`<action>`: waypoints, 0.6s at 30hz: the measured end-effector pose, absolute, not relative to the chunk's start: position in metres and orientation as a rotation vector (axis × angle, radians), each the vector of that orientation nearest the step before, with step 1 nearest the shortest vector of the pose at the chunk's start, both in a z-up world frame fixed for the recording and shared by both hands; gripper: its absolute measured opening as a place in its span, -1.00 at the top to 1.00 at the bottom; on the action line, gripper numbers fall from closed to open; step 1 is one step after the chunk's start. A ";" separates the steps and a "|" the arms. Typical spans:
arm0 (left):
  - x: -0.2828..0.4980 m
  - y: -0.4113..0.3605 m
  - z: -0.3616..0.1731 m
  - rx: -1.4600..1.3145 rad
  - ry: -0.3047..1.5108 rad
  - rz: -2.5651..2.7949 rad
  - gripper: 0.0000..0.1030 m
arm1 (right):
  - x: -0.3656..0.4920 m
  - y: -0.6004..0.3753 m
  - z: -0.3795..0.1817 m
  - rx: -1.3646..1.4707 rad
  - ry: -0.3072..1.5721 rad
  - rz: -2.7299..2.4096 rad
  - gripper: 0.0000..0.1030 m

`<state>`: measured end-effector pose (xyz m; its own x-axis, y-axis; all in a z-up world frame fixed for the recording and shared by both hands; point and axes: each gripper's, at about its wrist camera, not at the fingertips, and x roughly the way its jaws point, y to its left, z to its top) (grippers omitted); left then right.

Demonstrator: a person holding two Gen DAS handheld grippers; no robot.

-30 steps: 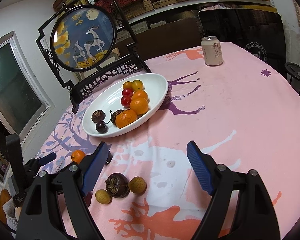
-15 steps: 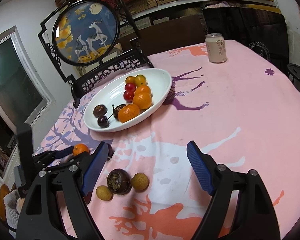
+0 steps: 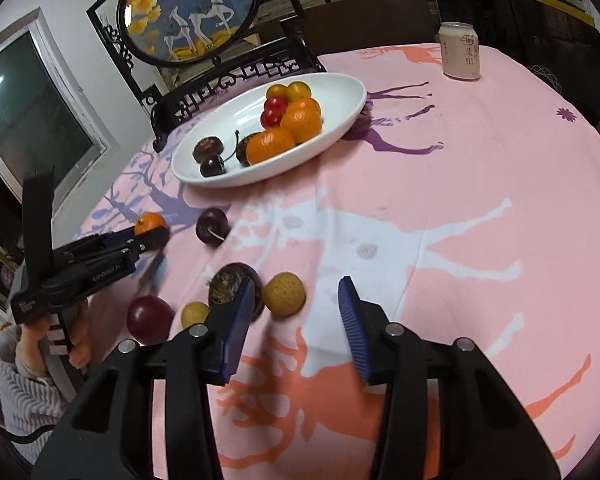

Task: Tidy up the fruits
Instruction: 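Grasp a tangerine with the left tool while the right tool grasps a tan round fruit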

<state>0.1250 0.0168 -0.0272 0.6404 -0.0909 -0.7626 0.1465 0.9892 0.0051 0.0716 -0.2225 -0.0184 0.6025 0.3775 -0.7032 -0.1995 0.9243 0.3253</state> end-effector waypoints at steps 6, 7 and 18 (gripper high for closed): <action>0.126 0.016 -0.028 0.074 0.869 -0.130 0.26 | 0.076 -0.211 -0.028 0.181 0.882 0.348 0.40; 0.126 0.016 -0.029 0.077 0.871 -0.128 0.26 | 0.076 -0.211 -0.028 0.185 0.880 0.357 0.42; 0.126 0.015 -0.029 0.081 0.871 -0.127 0.26 | 0.082 -0.206 -0.035 0.215 0.900 0.407 0.51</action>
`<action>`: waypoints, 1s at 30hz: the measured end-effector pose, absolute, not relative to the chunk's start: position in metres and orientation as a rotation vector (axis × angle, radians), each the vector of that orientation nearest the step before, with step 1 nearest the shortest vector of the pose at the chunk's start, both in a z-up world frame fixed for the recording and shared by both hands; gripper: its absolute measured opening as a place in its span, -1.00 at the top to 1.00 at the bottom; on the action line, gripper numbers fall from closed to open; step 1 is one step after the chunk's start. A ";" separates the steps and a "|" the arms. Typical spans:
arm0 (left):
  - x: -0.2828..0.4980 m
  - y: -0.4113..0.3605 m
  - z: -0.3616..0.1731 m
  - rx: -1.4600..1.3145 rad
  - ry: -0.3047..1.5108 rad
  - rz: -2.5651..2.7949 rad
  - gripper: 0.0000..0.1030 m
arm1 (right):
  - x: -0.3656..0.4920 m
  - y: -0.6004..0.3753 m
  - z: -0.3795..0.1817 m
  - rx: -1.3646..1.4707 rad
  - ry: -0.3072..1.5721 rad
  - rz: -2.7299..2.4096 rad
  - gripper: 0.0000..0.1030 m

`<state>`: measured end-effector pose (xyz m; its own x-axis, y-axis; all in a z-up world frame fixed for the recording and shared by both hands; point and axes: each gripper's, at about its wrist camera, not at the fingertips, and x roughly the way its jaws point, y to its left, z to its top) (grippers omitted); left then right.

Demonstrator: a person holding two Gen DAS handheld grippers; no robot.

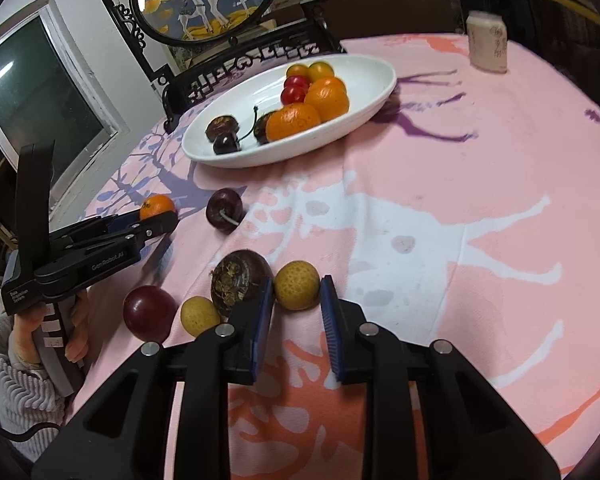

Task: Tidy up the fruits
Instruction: 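Grasp a tangerine with the left tool while the right tool grasps a tan round fruit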

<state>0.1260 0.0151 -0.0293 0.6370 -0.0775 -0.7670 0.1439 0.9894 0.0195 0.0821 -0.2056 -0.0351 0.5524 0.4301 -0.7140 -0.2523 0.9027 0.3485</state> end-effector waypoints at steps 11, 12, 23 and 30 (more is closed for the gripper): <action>0.126 0.016 -0.029 0.072 0.868 -0.129 0.28 | 0.080 -0.206 -0.033 0.196 0.873 0.380 0.55; 0.125 0.016 -0.029 0.071 0.865 -0.129 0.28 | 0.079 -0.206 -0.031 0.192 0.864 0.374 0.55; 0.130 0.014 0.016 0.059 0.763 -0.135 0.28 | 0.086 -0.231 0.020 0.246 0.699 0.327 0.55; 0.186 0.001 0.044 0.023 0.731 -0.129 0.28 | 0.146 -0.215 0.058 0.230 0.669 0.333 0.55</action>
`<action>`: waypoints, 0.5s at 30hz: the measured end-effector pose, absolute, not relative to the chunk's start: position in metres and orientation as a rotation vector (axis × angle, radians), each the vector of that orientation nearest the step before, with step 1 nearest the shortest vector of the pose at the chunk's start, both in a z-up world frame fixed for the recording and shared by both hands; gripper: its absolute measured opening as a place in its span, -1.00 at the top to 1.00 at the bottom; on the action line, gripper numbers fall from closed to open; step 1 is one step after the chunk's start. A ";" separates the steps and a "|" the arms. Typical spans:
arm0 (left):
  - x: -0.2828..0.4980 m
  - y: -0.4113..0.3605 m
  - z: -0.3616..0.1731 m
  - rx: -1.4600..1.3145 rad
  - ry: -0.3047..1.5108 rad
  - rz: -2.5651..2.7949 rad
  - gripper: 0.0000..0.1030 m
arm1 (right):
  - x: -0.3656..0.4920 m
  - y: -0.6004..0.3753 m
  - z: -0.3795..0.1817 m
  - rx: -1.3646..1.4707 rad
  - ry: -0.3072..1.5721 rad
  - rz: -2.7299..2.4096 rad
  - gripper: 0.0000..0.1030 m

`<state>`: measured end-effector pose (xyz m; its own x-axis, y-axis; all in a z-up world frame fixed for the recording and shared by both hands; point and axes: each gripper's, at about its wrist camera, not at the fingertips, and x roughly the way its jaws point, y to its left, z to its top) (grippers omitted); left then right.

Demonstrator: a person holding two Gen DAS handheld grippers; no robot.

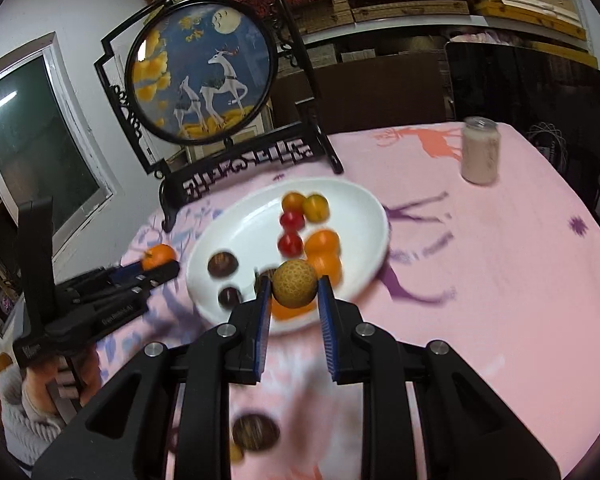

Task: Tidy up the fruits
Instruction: 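Grasp a tangerine with the left tool while the right tool grasps a tan round fruit, then release the tangerine and tan fruit onto the plate, then withdraw both tools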

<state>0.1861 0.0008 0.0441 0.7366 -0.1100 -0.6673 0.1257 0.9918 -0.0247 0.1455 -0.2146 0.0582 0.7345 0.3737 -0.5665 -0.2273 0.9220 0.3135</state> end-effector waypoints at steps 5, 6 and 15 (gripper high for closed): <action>0.221 -0.007 0.029 -0.018 0.773 -0.136 0.28 | 0.195 -0.198 0.047 0.248 0.716 0.342 0.55; 0.227 -0.009 0.023 -0.021 0.785 -0.143 0.28 | 0.201 -0.195 0.043 0.249 0.728 0.343 0.54; 0.230 -0.009 0.010 -0.010 0.800 -0.140 -0.04 | 0.220 -0.194 0.014 0.284 0.808 0.372 0.52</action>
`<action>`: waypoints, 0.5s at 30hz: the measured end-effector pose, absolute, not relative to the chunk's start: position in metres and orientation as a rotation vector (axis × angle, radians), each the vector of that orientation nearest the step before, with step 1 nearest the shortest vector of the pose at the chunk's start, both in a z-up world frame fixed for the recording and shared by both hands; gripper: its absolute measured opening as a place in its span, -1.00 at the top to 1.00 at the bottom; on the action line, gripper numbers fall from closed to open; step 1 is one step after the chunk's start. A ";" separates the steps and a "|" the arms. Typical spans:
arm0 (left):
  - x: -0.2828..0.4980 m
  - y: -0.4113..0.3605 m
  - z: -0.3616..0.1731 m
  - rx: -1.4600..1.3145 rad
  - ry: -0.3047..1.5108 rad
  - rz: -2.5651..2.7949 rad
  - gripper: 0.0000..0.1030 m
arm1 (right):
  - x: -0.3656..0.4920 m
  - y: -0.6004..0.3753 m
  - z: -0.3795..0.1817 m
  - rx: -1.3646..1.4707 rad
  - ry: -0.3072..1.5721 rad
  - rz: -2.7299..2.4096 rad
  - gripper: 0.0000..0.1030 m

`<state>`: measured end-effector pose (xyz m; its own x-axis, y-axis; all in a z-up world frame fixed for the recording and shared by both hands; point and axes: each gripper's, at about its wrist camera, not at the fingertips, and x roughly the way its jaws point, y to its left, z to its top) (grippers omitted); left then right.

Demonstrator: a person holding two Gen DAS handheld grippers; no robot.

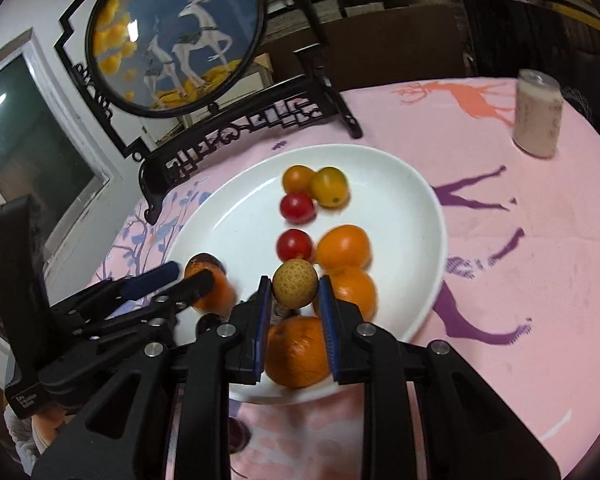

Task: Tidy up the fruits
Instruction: 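Release the tangerine and tan fruit onto the plate, then withdraw both tools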

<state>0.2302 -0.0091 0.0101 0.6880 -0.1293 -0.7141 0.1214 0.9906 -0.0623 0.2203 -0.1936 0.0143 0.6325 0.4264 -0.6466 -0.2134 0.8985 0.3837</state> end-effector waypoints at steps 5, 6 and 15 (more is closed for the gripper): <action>0.216 0.000 0.017 -0.023 0.771 -0.126 -0.19 | 0.209 -0.207 0.017 0.331 0.799 0.367 0.52; 0.212 0.003 0.017 -0.028 0.768 -0.118 -0.22 | 0.204 -0.208 0.018 0.337 0.797 0.370 0.52; 0.188 0.021 0.018 -0.081 0.756 -0.073 -0.29 | 0.212 -0.179 0.035 0.286 0.756 0.396 0.18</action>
<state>0.1885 0.0213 0.0178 0.7255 -0.0949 -0.6816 0.0366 0.9944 -0.0996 0.2123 -0.1787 0.0351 0.6596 0.4456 -0.6052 -0.2433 0.8885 0.3891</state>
